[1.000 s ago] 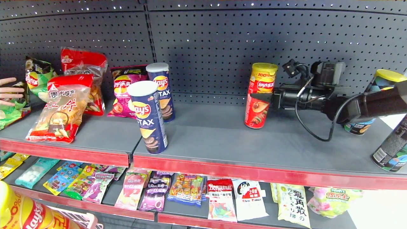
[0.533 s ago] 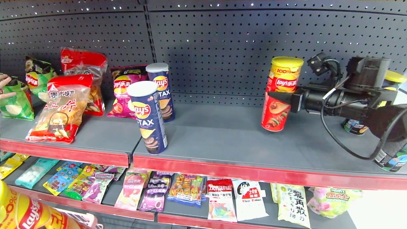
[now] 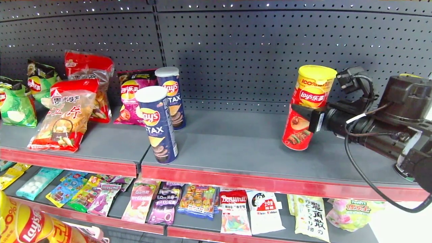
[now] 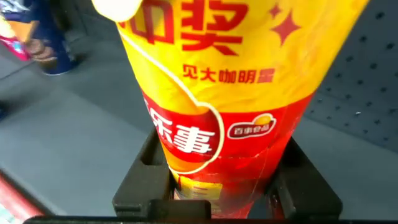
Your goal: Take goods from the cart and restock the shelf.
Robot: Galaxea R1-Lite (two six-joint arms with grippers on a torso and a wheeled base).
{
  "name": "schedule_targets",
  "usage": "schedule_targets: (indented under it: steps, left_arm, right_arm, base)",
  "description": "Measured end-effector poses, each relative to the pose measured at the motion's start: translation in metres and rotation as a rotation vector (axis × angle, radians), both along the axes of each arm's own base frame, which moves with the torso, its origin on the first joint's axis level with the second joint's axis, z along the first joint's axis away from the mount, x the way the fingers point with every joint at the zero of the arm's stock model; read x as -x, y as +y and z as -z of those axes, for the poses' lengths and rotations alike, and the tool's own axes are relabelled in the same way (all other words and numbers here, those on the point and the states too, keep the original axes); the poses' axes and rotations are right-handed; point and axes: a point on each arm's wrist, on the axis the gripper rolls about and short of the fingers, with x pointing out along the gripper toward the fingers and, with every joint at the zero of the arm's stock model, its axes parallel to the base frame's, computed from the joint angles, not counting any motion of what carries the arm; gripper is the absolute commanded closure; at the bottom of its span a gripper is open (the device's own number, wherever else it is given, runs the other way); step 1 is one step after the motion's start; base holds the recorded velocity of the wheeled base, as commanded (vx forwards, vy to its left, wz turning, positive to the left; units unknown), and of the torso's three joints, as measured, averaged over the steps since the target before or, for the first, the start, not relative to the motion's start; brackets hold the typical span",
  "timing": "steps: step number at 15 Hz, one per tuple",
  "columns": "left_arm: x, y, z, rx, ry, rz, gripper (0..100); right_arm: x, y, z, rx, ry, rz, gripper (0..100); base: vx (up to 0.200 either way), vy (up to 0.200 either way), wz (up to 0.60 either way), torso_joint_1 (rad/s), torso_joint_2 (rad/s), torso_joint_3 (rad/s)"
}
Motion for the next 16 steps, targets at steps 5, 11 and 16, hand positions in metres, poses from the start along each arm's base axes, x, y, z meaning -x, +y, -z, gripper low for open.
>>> schedule_targets:
  steps: [5, 11, 16]
  left_arm:
    - [0.000, 0.000, 0.000, 0.000, 0.001, 0.000, 100]
    - [0.000, 0.000, 0.000, 0.000, 0.004, 0.000, 100]
    - [0.000, 0.000, 0.000, 0.000, 0.003, 0.000, 100]
  right_arm:
    - [0.024, 0.013, 0.017, 0.007, 0.043, -0.063, 100]
    - [0.034, 0.012, 0.028, 0.021, 0.083, -0.075, 100]
    - [0.033, 0.013, 0.031, 0.002, 0.066, -0.079, 100]
  base:
    - [0.000, 0.000, 0.00, 0.000, 0.00, 0.000]
    - [0.000, 0.000, 0.00, 0.000, 0.00, 0.000]
    - [0.000, 0.000, 0.00, 0.000, 0.00, 0.000]
